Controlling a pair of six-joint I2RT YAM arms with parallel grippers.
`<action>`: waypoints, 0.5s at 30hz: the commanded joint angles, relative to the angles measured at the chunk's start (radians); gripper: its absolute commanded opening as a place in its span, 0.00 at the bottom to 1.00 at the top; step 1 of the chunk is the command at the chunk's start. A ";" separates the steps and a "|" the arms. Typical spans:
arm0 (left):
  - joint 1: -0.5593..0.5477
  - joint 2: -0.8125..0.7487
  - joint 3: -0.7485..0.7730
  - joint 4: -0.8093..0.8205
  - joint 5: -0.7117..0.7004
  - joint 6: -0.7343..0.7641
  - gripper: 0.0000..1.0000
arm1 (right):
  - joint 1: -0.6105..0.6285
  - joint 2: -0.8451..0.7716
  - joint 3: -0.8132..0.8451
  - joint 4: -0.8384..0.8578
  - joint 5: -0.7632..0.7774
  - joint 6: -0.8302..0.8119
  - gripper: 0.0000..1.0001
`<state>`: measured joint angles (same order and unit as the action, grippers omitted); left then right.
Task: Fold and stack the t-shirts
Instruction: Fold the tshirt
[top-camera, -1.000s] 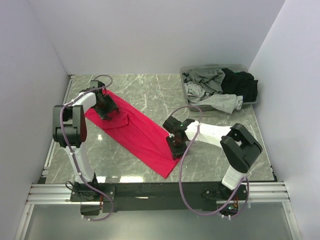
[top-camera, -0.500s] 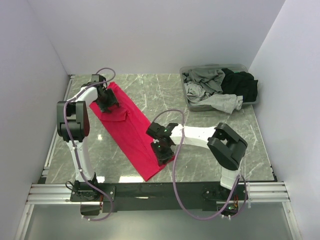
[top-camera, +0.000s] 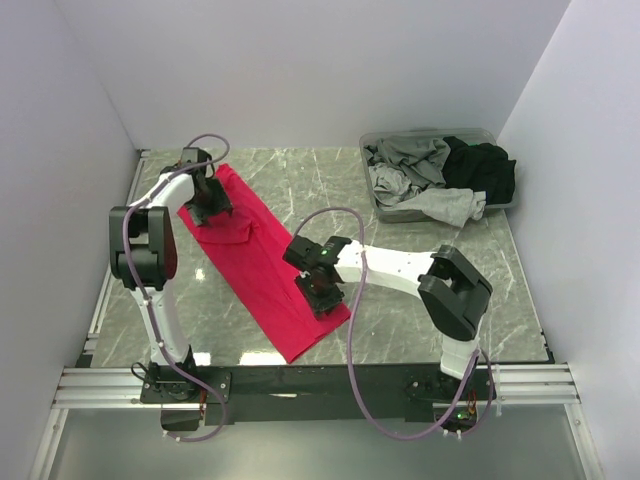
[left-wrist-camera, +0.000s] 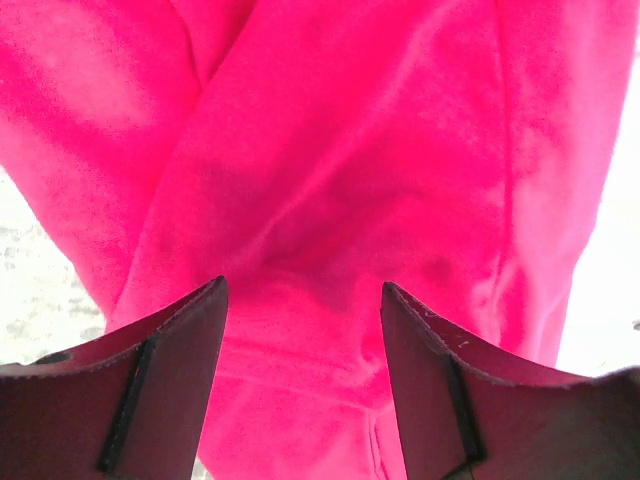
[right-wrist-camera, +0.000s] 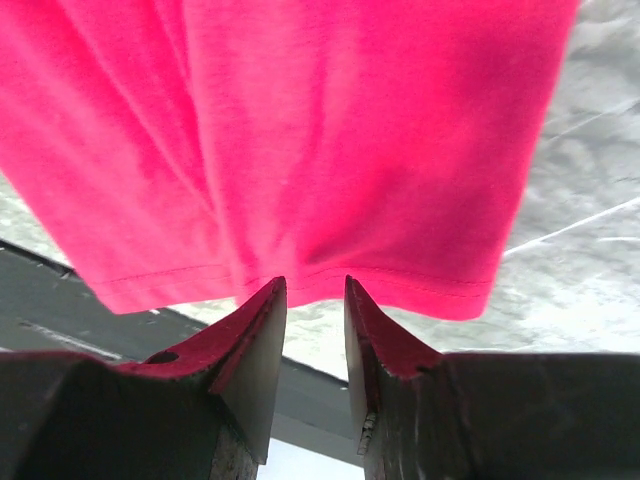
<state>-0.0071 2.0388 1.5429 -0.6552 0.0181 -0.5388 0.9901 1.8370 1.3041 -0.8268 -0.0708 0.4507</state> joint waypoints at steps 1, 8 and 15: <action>-0.027 -0.042 0.049 -0.052 -0.032 -0.006 0.69 | -0.016 -0.021 -0.009 -0.009 0.049 -0.052 0.37; -0.037 -0.040 -0.049 0.000 0.006 -0.044 0.69 | -0.015 0.036 -0.026 0.089 0.009 -0.050 0.37; -0.042 0.096 0.025 0.002 -0.010 -0.001 0.68 | -0.011 0.084 -0.037 0.153 -0.047 -0.011 0.37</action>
<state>-0.0456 2.0632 1.5276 -0.6781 0.0135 -0.5617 0.9771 1.9068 1.2797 -0.7250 -0.0879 0.4202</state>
